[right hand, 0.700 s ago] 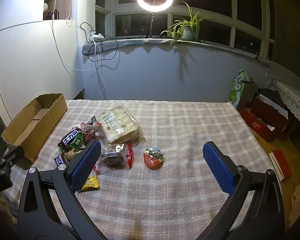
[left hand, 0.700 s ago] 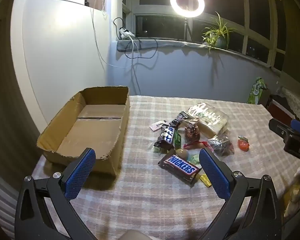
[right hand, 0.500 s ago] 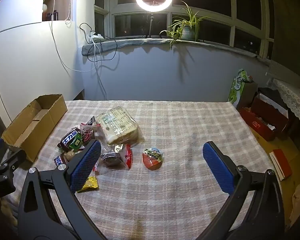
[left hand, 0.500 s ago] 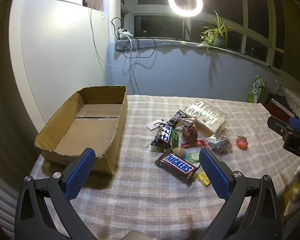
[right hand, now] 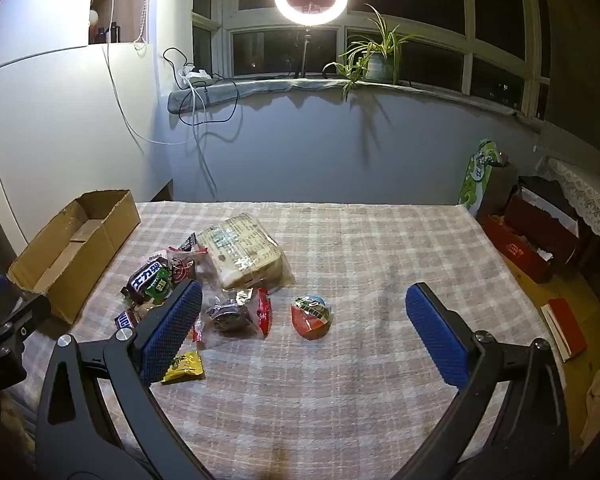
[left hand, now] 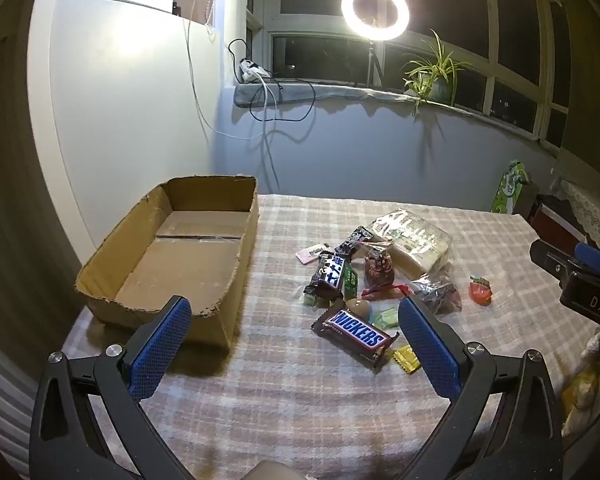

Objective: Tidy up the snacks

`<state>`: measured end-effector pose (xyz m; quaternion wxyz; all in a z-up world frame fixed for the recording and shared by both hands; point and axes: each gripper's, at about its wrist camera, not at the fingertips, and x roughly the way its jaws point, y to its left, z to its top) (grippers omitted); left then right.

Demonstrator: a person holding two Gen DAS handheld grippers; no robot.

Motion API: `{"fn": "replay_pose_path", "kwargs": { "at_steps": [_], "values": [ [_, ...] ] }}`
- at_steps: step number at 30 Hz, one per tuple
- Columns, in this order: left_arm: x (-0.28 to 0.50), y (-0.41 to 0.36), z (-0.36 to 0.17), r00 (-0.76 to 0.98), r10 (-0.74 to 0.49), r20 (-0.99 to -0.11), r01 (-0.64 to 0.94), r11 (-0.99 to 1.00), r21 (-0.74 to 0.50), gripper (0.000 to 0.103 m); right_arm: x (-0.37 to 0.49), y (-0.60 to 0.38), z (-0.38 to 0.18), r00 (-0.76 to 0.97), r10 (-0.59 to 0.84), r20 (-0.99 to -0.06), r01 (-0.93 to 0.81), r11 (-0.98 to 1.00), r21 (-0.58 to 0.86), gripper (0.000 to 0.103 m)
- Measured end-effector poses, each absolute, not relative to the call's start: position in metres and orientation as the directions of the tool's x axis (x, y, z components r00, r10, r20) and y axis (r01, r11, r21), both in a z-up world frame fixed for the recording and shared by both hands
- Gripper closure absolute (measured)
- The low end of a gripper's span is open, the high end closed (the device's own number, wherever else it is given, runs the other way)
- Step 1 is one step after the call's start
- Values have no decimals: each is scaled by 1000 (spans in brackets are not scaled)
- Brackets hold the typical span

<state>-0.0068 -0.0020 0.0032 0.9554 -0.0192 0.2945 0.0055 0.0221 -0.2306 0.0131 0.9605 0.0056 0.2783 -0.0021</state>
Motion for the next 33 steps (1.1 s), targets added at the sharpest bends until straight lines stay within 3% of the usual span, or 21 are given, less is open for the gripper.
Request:
{"fn": "replay_pose_path", "kwargs": {
  "at_steps": [33],
  "values": [
    [-5, -2, 6, 833, -14, -554, -15, 999, -47, 0, 25, -225, 11, 840, 6, -542, -2, 1000, 9, 0]
  ]
}}
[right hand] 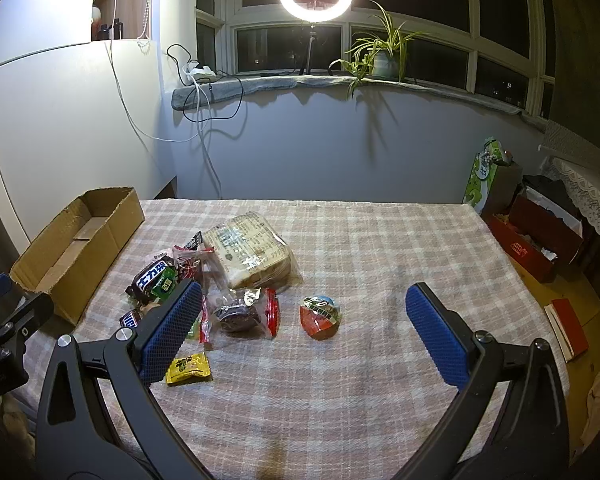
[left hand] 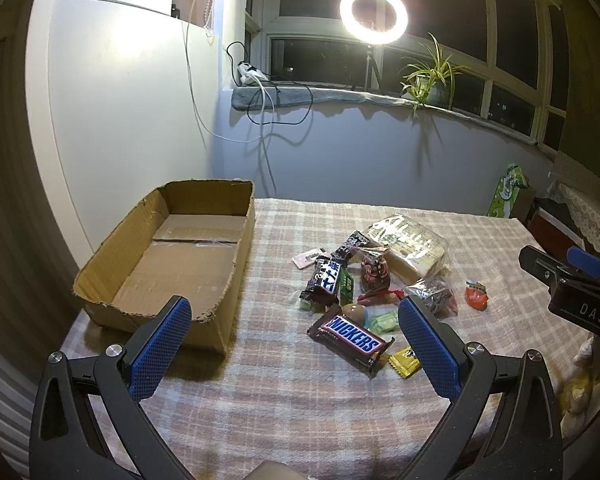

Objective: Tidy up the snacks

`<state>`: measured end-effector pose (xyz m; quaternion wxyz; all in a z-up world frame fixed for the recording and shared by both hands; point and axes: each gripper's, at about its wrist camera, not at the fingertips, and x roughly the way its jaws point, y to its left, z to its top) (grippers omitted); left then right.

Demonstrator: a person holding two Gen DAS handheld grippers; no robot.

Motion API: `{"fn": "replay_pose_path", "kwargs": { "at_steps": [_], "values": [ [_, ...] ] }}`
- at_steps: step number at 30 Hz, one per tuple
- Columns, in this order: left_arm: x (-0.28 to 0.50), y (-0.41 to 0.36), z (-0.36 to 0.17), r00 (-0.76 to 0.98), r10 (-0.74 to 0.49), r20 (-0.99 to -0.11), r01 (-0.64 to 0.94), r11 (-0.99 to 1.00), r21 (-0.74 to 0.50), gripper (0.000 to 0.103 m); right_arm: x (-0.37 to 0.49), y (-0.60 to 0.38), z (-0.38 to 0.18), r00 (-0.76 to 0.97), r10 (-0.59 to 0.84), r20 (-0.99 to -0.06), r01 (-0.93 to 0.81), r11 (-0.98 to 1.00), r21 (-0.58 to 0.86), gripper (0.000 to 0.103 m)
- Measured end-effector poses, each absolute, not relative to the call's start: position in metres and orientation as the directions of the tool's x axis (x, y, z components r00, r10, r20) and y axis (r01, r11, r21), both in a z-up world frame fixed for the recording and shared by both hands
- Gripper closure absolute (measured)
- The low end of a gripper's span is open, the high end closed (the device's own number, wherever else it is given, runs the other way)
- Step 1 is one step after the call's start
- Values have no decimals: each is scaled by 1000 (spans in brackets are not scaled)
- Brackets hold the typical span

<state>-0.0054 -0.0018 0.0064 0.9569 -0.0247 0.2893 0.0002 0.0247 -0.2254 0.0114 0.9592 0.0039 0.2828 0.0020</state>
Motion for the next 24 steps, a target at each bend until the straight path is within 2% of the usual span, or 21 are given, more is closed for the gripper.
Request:
{"fn": "replay_pose_path", "kwargs": {
  "at_steps": [24],
  "values": [
    [-1, -4, 3, 825, -17, -565, -13, 999, -49, 0, 32, -224, 2, 824, 18, -567, -13, 1000, 13, 0]
  ]
}}
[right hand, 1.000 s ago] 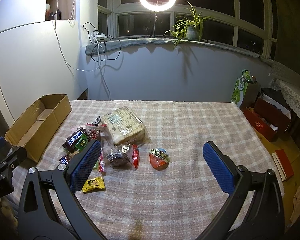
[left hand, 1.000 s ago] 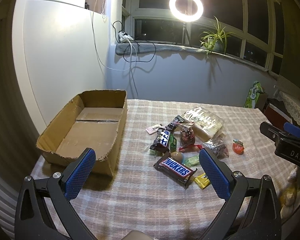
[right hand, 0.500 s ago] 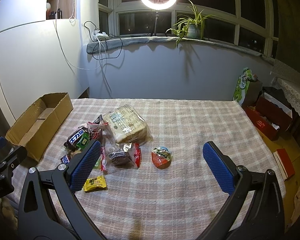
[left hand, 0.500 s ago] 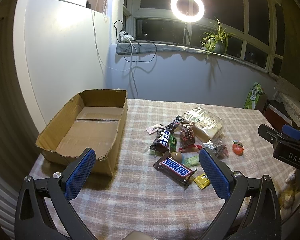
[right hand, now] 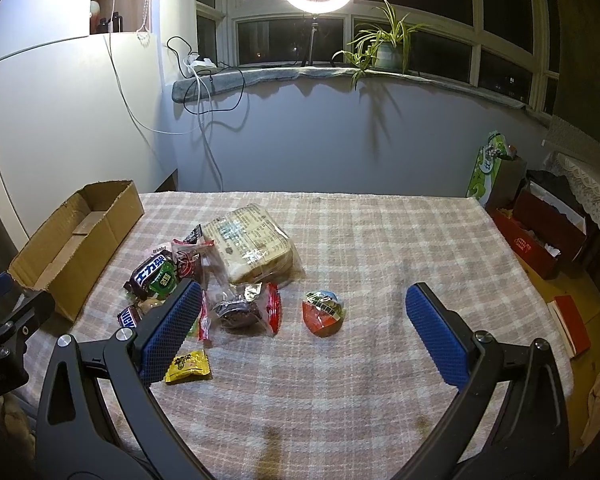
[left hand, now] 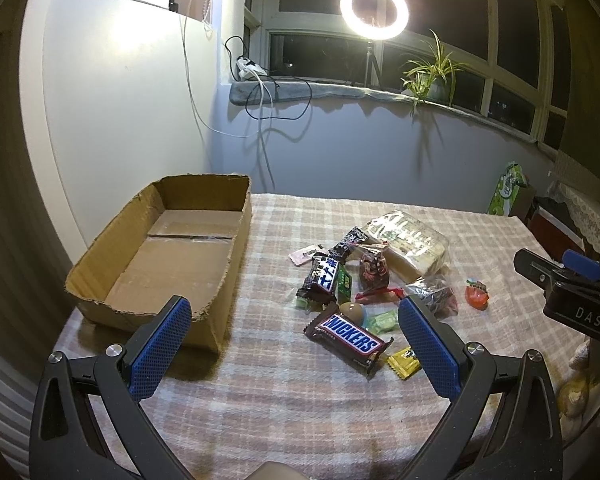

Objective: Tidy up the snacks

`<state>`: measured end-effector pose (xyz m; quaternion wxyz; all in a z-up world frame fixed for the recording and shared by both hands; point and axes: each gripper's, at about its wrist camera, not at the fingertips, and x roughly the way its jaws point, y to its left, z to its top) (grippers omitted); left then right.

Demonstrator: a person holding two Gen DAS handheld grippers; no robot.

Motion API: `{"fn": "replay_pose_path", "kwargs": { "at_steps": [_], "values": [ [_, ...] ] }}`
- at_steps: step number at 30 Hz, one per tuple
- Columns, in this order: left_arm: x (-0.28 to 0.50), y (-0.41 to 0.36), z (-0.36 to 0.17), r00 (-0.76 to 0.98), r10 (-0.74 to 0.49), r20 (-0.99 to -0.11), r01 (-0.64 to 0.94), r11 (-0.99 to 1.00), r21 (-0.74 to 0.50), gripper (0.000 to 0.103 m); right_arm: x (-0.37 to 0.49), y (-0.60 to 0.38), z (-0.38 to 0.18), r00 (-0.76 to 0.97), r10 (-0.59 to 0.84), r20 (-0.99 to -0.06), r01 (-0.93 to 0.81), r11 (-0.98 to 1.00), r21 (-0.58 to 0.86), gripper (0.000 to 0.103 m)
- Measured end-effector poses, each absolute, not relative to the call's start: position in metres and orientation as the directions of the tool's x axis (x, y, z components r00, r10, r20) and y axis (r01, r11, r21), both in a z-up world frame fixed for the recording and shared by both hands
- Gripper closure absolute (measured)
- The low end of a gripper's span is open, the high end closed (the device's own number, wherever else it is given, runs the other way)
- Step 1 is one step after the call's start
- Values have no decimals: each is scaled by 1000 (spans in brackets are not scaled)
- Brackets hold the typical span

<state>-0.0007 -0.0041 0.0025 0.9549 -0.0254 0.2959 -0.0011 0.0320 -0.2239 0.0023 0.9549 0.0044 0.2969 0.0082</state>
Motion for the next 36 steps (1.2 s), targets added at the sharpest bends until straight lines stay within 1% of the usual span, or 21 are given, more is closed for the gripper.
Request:
{"fn": "replay_pose_path", "kwargs": {
  "at_steps": [8, 18, 23, 27, 28, 29, 31, 33, 36],
  "values": [
    [4, -4, -3, 815, -21, -579, -16, 998, -58, 0, 35, -224, 0, 819, 22, -574, -16, 1000, 15, 0],
    [13, -3, -24, 769, -56, -637, -4, 996, -93, 1, 50, -241, -14, 781, 54, -622, -24, 998, 57, 0],
    [22, -3, -38, 726, -110, -679, 11, 989, -149, 12, 56, -255, -23, 761, 63, -645, -25, 997, 68, 0],
    [28, -8, -48, 690, -159, -706, 32, 981, -190, 25, 62, -261, -32, 739, 69, -670, -31, 997, 68, 0],
    [29, -9, -51, 681, -170, -712, 37, 980, -198, 27, 64, -262, -35, 732, 81, -676, -39, 996, 77, 0],
    [29, -11, -52, 675, -177, -716, 41, 978, -203, 28, 65, -262, -37, 728, 90, -680, -45, 995, 84, 0],
    [31, -15, -55, 663, -193, -723, 54, 976, -211, 34, 70, -263, -41, 716, 101, -691, -52, 994, 92, 0],
    [32, -18, -57, 652, -206, -730, 63, 974, -219, 37, 74, -263, -44, 709, 107, -697, -59, 994, 93, 0],
    [34, -20, -60, 640, -222, -736, 67, 970, -235, 38, 81, -262, -49, 693, 119, -711, -74, 993, 93, 1]
  ]
}}
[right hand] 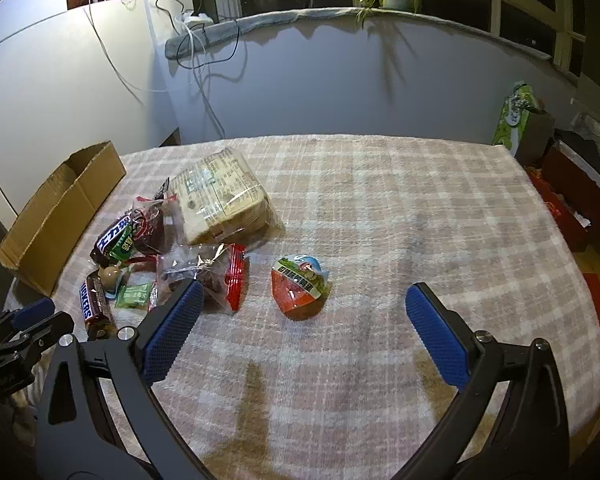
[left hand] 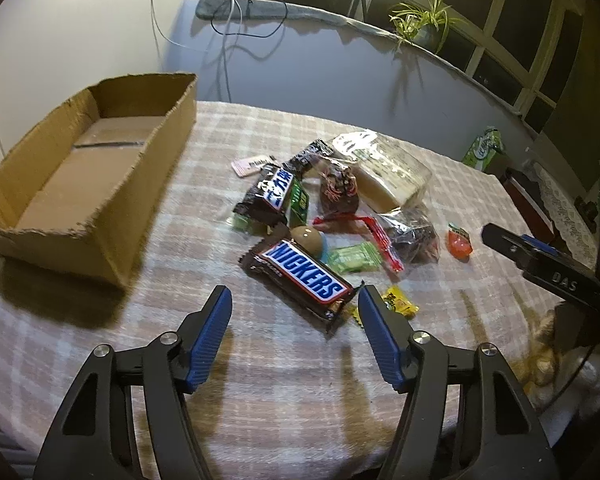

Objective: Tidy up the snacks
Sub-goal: 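Grasp the Snickers bar with the left gripper while the right gripper grasps the orange candy pouch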

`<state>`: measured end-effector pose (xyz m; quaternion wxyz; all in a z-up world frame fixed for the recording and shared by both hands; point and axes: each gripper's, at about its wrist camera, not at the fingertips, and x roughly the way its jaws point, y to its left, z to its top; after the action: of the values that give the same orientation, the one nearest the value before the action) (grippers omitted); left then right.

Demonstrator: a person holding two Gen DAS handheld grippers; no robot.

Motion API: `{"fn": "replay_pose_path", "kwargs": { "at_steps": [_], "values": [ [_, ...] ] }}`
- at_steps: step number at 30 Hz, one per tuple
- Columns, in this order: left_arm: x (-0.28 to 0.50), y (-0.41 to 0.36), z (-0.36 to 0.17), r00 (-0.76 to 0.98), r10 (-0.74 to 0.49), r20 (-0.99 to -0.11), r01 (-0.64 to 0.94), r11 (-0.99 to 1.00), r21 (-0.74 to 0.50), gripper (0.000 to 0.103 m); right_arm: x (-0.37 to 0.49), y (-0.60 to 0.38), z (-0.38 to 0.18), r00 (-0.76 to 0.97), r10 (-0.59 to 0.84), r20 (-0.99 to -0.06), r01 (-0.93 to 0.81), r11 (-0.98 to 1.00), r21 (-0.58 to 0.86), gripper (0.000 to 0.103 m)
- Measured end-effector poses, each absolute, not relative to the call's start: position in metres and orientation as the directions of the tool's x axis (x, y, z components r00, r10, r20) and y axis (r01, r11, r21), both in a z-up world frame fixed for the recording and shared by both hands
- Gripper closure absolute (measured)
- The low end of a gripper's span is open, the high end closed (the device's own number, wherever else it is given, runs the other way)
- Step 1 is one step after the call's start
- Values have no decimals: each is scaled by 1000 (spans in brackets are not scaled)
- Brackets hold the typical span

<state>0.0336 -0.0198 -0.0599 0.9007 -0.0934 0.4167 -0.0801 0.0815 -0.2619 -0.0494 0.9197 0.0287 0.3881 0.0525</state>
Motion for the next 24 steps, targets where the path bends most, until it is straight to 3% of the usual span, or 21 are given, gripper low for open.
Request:
{"fn": "replay_pose_path", "kwargs": {
  "at_steps": [6, 9, 13, 24],
  "values": [
    [45, -19, -69, 610, -244, -754, 50, 961, -270, 48, 98, -258, -62, 654, 133, -744, -95, 991, 94, 9],
    [52, -19, -73, 596, -252, -762, 35, 957, -289, 49, 103, -256, -65, 649, 127, -750, -104, 992, 78, 10],
    [58, -19, -73, 583, -289, -759, 30, 942, -335, 49, 109, -254, -70, 632, 130, -764, -116, 991, 73, 20],
    [78, -27, -77, 563, -248, -788, -4, 953, -303, 49, 119, -254, -74, 617, 130, -776, -114, 991, 75, 21]
  ]
}}
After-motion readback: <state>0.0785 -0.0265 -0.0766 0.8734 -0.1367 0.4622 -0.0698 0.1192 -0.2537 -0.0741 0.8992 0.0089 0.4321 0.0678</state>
